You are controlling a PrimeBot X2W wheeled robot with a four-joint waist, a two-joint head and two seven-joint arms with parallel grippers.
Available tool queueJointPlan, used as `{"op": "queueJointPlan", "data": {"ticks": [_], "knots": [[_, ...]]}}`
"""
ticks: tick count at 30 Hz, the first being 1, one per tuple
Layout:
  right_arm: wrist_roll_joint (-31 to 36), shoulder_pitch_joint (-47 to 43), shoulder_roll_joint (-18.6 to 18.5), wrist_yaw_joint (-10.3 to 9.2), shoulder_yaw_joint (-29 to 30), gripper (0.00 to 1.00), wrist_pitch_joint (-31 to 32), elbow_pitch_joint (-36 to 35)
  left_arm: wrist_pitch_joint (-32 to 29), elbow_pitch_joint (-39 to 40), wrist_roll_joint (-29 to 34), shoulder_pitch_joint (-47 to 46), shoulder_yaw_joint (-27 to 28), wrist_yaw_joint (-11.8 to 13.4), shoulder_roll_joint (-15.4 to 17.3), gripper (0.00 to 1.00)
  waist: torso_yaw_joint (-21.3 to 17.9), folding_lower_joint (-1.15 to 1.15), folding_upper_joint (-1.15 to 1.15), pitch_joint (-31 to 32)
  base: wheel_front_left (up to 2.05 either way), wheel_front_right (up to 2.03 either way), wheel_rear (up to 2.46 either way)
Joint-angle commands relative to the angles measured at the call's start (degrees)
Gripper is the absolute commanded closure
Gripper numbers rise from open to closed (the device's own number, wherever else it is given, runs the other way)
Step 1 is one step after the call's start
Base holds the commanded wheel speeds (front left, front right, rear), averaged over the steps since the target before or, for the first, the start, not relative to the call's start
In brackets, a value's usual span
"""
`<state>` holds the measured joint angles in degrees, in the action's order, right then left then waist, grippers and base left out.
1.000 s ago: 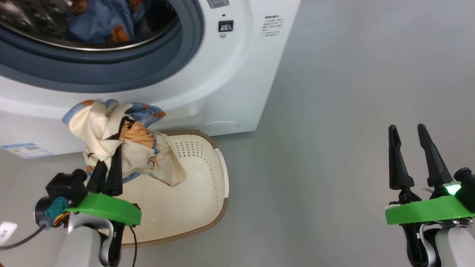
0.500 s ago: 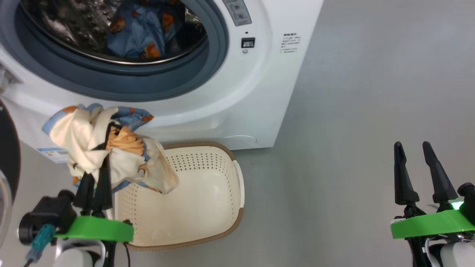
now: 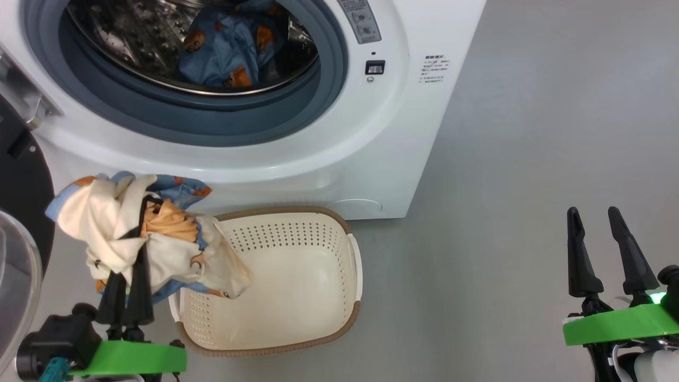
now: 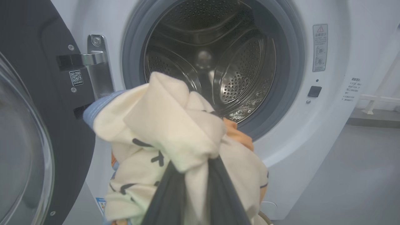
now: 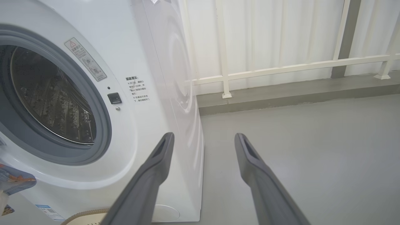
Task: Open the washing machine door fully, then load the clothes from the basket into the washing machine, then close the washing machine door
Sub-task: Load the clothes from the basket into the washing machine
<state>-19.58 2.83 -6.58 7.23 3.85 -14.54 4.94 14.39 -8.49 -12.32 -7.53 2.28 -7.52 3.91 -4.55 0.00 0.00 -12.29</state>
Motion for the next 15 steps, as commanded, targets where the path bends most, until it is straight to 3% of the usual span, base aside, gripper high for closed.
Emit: {"op": "queueJointPlan", "data": {"ticks": [1, 15], "knots": [[0.5, -0.5, -1.1, 0.25, -1.1, 0.0, -0.5, -1.5, 0.6, 2.2, 0.6, 0.4, 2.0, 0.0, 0.4, 1.0, 0.1, 0.0, 0.0, 0.0, 0.0, 0.0, 0.0], [0.3, 0.1, -0.5, 0.25, -2.3, 0.0, -0.5, -1.5, 0.6, 2.3, 1.2, -2.4, 0.9, 0.0, 0.3, 1.0, -1.5, 0.0, 0.0, -1.2, 0.0, 0.0, 0.0]]}}
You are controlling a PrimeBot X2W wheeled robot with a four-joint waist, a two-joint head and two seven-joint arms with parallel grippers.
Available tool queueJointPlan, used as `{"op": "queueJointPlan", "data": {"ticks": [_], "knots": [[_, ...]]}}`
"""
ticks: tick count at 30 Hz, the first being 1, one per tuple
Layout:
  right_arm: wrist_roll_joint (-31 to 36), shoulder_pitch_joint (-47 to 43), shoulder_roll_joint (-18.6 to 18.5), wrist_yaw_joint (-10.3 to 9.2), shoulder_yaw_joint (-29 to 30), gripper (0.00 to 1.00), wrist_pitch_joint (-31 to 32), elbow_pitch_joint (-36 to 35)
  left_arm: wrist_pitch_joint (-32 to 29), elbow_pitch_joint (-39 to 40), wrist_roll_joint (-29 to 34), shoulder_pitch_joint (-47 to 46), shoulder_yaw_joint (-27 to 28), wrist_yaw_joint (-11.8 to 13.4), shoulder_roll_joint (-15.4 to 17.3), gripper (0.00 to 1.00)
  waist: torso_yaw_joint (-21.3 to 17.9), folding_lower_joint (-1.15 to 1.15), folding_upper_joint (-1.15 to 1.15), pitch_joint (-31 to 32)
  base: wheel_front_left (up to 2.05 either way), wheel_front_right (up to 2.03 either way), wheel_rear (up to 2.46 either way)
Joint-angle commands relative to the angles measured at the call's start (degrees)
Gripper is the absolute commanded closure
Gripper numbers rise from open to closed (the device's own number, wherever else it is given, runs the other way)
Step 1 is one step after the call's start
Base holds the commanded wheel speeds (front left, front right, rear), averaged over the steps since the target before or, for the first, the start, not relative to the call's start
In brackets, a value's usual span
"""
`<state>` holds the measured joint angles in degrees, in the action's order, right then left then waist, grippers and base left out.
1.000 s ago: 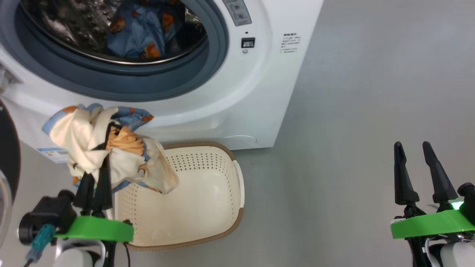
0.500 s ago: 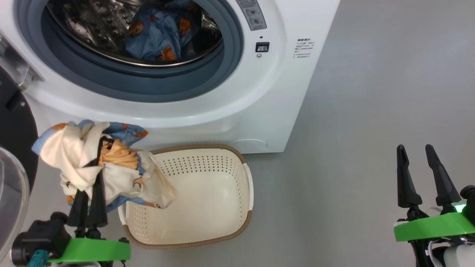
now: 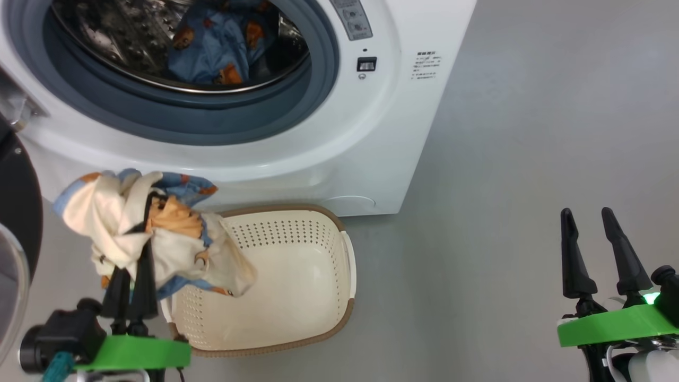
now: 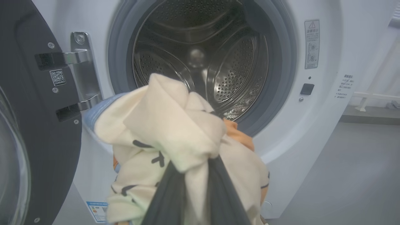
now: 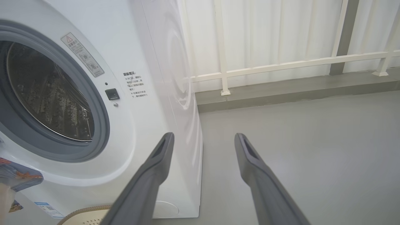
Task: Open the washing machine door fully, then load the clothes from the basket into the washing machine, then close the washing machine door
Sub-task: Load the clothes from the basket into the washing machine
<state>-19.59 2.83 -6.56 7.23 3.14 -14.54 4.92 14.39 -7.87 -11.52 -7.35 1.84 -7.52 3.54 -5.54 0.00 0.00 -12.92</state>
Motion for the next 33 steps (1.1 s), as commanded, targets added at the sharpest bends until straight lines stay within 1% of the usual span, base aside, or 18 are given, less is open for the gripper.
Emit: {"op": "queueJointPlan", "data": {"ticks": [1, 4, 8, 15, 19, 26, 29, 30, 33], "knots": [[0.3, 0.2, -0.4, 0.25, -1.6, 0.0, -0.5, -1.4, 0.6, 1.5, 0.3, -3.2, 1.3, 0.0, 0.7, 1.0, -0.8, 0.0, 0.0, -0.9, 0.0, 0.0, 0.0], [0.3, 0.5, -0.1, 0.25, -1.8, 0.0, -0.5, -1.5, 0.6, 1.3, 0.3, -4.6, 1.3, 0.0, 0.8, 1.0, -1.4, 0.0, 0.0, -1.7, 0.0, 0.0, 0.0], [0.2, 1.3, 0.5, 0.25, -2.1, 0.0, -0.5, -1.6, 0.6, 0.4, 0.7, -8.5, 0.9, 0.0, 2.0, 1.0, -2.8, 0.0, 0.0, -4.1, 0.0, 0.0, 0.0], [0.1, 3.5, 1.7, 0.25, -2.6, 0.0, -0.5, -1.7, 0.6, -1.3, 1.7, -18.5, 2.0, 0.0, 4.4, 1.0, -5.2, 0.0, 0.0, -8.6, 0.0, 0.0, 0.0], [0.0, 4.4, 2.2, 0.25, -2.9, 0.0, -0.5, -1.5, 0.6, -3.9, 2.0, -23.8, 2.7, 0.0, 5.7, 1.0, -6.5, 0.0, 0.0, -10.3, 0.0, 0.0, 0.0], [-0.3, 6.0, 3.0, 0.25, -3.1, 0.0, -0.5, -1.8, 0.6, -11.6, 2.0, -33.5, 2.5, 0.0, 8.2, 1.0, -8.2, 0.0, 0.0, -13.0, 0.0, 0.0, 0.0], [-0.4, 6.7, 3.2, 0.25, -3.6, 0.0, -0.5, -1.7, 0.6, -15.8, 2.4, -38.1, 2.0, 0.0, 9.8, 1.0, -9.1, 0.0, 0.0, -14.1, 0.0, 0.0, 0.0], [-0.5, 7.2, 3.3, 0.25, -3.8, 0.0, -0.5, -1.6, 0.6, -18.7, 2.5, -41.5, 1.7, 0.0, 10.7, 1.0, -9.7, 0.0, 0.0, -15.0, 0.0, 0.0, 0.0], [-0.6, 8.0, 3.5, 0.25, -4.2, 0.0, -0.5, -1.7, 0.6, -23.2, 3.1, -46.9, 1.1, 0.0, 11.9, 1.0, -10.6, 0.0, 0.0, -16.6, 0.0, 0.0, 0.0]]}}
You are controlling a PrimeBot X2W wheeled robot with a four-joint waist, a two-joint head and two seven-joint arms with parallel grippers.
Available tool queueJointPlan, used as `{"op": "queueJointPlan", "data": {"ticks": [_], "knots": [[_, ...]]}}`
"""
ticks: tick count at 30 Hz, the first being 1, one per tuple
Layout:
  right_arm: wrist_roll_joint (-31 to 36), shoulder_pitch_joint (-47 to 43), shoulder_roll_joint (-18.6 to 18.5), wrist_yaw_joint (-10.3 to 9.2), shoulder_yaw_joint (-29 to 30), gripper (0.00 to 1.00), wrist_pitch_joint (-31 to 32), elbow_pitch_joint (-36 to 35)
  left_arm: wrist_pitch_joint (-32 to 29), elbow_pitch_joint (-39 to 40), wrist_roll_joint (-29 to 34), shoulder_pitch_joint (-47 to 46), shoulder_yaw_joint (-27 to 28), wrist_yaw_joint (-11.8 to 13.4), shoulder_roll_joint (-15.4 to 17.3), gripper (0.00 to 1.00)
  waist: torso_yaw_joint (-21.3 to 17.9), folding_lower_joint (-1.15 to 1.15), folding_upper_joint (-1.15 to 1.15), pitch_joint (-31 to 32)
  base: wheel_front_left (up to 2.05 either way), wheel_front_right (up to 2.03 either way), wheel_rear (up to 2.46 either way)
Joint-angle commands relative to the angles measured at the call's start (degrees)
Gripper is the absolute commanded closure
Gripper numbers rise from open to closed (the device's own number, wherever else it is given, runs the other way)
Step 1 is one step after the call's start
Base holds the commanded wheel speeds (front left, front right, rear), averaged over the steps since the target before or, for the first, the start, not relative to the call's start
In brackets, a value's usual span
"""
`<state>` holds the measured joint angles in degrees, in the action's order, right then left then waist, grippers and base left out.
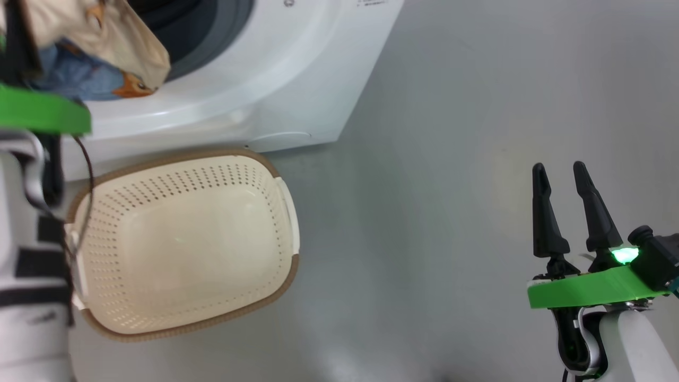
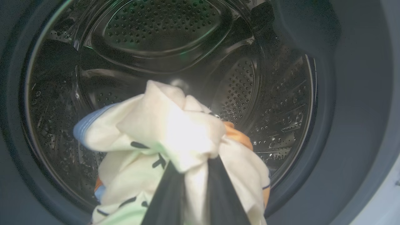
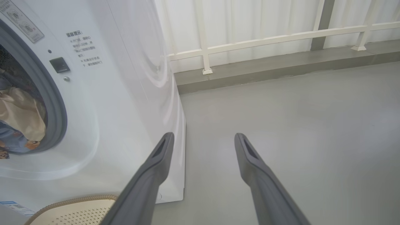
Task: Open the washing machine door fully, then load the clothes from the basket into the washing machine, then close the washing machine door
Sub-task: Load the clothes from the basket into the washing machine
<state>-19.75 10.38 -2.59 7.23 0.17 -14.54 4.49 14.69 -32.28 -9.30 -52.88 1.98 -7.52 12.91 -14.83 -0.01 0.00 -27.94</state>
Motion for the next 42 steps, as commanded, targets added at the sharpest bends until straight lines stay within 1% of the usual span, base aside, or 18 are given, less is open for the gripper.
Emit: {"op": "queueJointPlan", "data": {"ticks": [1, 6, 10, 14, 15, 18, 19, 20, 21, 22, 28, 35, 40, 42], "knots": [[-0.5, 0.8, -0.5, 0.25, -1.5, 0.0, -0.5, -1.3, 0.3, -0.1, 1.4, -3.1, 0.6, 0.0, 3.0, 1.0, -1.7, 0.01, 0.0, -2.1, 0.0, 0.0, 0.0], [-1.2, 2.8, -0.3, 0.25, -2.7, 0.0, -0.5, -1.3, 0.3, -4.6, 3.3, -10.3, 0.3, 0.0, 5.1, 1.0, -4.3, 0.01, 0.0, -4.4, 0.0, 0.0, 0.0], [-2.8, 3.8, -0.3, 0.25, -3.9, 0.0, -0.5, -1.3, 0.3, -5.6, 5.2, -13.7, -0.3, 0.1, 6.9, 1.0, -6.4, 0.01, 0.0, -5.5, 0.0, 0.0, 0.0], [-3.8, 3.8, -0.3, 0.25, -4.9, 0.0, -0.5, -1.4, 0.3, -5.6, 7.1, -15.1, -0.6, 0.4, 8.8, 1.0, -8.2, 0.01, 0.0, -6.0, 0.0, 0.0, 0.0], [-3.8, 3.8, -0.3, 0.25, -4.9, 0.0, -0.5, -1.4, 0.3, -5.6, 7.1, -15.1, -0.6, 0.4, 8.8, 1.0, -8.2, 0.01, 0.0, -6.0, 0.0, 0.0, 0.0], [-4.3, 3.5, -0.3, 0.25, -5.6, 0.0, -0.5, -1.2, 0.3, -5.9, 7.4, -14.8, 0.0, 0.7, 10.2, 1.0, -9.6, 0.01, 0.0, -5.9, 0.0, 0.0, 0.0], [-4.4, 3.4, -0.3, 0.25, -5.8, 0.0, -0.5, -1.1, 0.3, -6.2, 7.2, -14.6, 0.5, 0.9, 10.6, 0.95, -10.0, 0.01, 0.0, -5.8, 0.0, 0.0, 0.0], [-4.5, 3.4, -0.3, 0.25, -6.0, 0.0, -0.5, -1.2, 0.3, -6.8, 7.1, -14.5, 0.9, 1.1, 10.9, 0.78, -10.3, 0.01, 0.0, -5.9, 0.0, 0.0, 0.0], [-4.6, 3.4, -0.3, 0.25, -6.2, 0.0, -0.5, -1.2, 0.3, -7.3, 7.2, -14.4, 1.1, 1.4, 11.3, 0.6, -10.6, 0.01, 0.0, -6.0, 0.0, 0.0, 0.0], [-4.6, 3.3, -0.3, 0.25, -6.3, 0.0, -0.5, -1.3, 0.3, -7.9, 7.2, -14.2, 1.4, 1.8, 11.4, 0.0, -10.6, 0.01, 0.0, -6.0, 0.0, 0.0, 0.0], [-4.6, 3.1, -0.3, 0.25, -6.1, 0.0, -0.5, -1.3, 0.3, -10.7, 7.6, -13.3, 1.3, 2.6, 11.4, 0.0, -10.2, 0.01, 0.0, -5.7, 0.0, 0.0, 0.0], [-4.3, 3.7, -0.3, 0.25, -6.2, 0.0, -0.5, -1.4, 0.3, -11.2, 7.6, -12.1, 1.0, 3.0, 11.1, 0.0, -9.3, 0.01, 0.0, -4.9, 0.0, 0.0, 0.0], [-3.7, 3.6, -0.3, 0.25, -5.8, 0.0, -0.5, -1.1, 0.3, -10.5, 6.4, -9.9, 2.0, 3.4, 9.9, 0.0, -8.5, 0.01, 0.0, -3.7, 0.0, 0.0, 0.0], [-3.3, 3.4, -0.3, 0.25, -5.5, 0.0, -0.5, -1.1, 0.3, -9.8, 5.2, -8.6, 3.5, 4.1, 9.1, 0.0, -8.1, 0.01, 0.0, -3.0, 0.0, 0.0, 0.0]]}}
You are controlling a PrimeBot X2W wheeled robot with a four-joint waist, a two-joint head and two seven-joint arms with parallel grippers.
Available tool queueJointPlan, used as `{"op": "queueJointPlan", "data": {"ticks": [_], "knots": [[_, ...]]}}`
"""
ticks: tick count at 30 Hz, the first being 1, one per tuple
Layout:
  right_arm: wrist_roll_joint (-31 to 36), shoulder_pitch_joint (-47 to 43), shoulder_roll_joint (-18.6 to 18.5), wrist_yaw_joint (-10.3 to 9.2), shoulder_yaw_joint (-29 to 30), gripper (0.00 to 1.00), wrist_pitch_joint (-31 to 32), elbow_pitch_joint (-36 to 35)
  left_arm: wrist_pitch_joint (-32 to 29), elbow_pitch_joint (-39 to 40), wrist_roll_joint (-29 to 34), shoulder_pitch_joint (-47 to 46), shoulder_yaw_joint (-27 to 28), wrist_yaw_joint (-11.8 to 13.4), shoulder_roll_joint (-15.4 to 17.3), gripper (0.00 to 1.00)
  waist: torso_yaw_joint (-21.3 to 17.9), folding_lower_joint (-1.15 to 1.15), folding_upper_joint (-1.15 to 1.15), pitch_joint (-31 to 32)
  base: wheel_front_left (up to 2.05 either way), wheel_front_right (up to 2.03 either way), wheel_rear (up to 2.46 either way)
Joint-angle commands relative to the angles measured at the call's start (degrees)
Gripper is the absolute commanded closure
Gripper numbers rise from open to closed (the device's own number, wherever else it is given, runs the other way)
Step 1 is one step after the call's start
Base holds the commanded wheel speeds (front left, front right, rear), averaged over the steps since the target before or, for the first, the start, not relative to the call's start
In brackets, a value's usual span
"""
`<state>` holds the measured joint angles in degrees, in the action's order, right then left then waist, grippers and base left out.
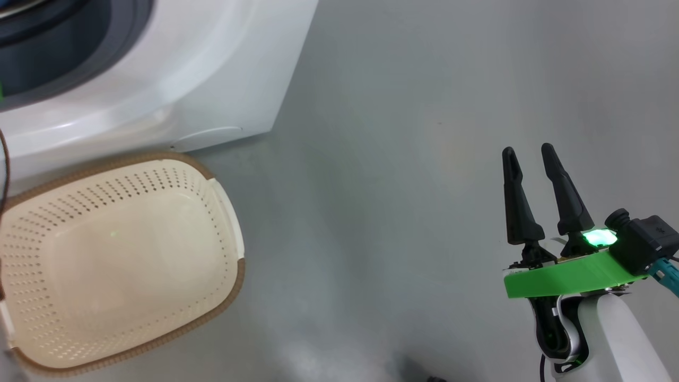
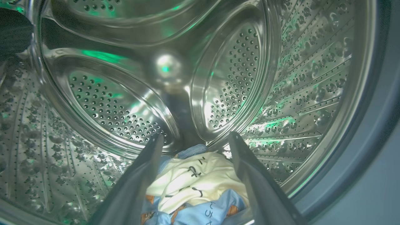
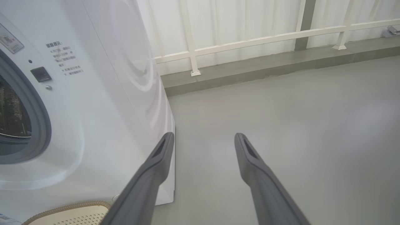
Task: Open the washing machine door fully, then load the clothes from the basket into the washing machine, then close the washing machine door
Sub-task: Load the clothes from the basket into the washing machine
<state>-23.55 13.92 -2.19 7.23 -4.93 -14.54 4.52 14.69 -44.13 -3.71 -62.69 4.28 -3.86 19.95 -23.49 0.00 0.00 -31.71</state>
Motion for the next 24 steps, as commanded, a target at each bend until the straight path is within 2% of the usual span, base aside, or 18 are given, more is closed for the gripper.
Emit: {"op": "queueJointPlan", "data": {"ticks": [1, 9, 24], "knots": [[0.7, -0.2, -0.7, 0.25, -0.3, 0.0, -0.5, -1.1, 0.3, 2.6, -0.5, 2.2, 1.5, 0.4, 1.8, 0.0, 0.7, 0.0, 0.0, 1.1, 0.0, 0.0, 0.0], [3.4, -0.5, -0.9, 0.25, 0.0, 0.0, -0.5, -0.9, 0.3, 7.2, -2.6, 11.1, 5.2, -0.6, -2.4, 0.0, 3.1, 0.0, 0.0, 4.9, 0.0, 0.0, 0.0], [4.0, -3.4, -5.1, 0.25, -0.7, 0.0, -0.5, 1.1, 0.3, 14.7, -1.1, 26.6, 9.0, -1.8, -10.1, 0.0, 9.9, 0.0, 0.0, 13.2, 0.0, 0.0, 0.0]]}}
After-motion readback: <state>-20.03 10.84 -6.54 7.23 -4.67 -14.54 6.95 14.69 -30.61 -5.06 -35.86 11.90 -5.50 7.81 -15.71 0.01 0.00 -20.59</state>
